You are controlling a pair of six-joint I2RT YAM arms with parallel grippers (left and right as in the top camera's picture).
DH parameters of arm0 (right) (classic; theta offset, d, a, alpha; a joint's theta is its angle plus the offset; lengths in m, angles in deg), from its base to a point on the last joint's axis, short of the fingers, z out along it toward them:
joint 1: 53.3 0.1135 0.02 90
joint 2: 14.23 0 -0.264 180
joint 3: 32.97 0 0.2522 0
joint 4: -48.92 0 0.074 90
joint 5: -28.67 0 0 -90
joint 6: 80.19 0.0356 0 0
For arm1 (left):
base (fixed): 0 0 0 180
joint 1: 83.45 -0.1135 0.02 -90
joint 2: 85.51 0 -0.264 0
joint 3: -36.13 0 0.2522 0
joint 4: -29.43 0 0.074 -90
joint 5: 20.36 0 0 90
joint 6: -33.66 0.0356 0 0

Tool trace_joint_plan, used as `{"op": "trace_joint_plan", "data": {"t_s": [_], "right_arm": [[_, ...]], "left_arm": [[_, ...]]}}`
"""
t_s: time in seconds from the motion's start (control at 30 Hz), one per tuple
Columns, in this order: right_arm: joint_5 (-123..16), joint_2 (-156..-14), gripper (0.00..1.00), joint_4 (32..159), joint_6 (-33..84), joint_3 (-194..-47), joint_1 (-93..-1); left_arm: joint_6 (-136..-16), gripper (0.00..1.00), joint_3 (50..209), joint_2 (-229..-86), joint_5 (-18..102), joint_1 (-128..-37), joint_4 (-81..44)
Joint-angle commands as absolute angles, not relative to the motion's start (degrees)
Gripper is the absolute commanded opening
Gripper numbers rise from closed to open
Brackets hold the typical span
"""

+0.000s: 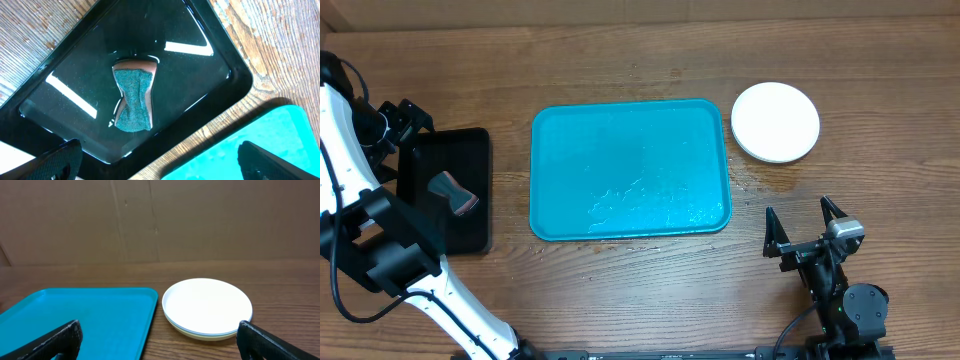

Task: Clean dirty plates on tray and stack at the side

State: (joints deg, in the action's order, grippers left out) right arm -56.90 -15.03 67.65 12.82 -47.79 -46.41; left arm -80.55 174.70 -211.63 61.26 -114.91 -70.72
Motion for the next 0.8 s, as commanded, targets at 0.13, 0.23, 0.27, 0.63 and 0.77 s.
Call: {"op": "trace_joint_plan", "data": {"t_s": [0.13,0.23,0.27,0.63,0.77], "right_arm": [[-57.45,-14.39,1.0,67.26,12.99,-47.2,-46.01],[-57.45,-14.39,1.0,67.26,12.99,-47.2,-46.01],[-57.45,-14.39,1.0,67.26,12.99,-47.2,-46.01],[-57.45,-14.39,1.0,67.26,12.99,-47.2,-46.01],[-57.45,-14.39,1.0,67.26,12.99,-47.2,-46.01]], "left_arm": [[-80.31,1.0,175.03,-198.32,61.06,-111.61,-70.81],[-80.31,1.0,175.03,-190.56,61.06,-108.75,-70.81],[-80.31,1.0,175.03,-188.4,61.06,-107.78,-70.81],[-80.31,0.99,175.03,-170.94,61.04,-92.51,-70.9],[-77.97,1.0,175.03,-167.79,62.7,-90.43,-74.7]]}}
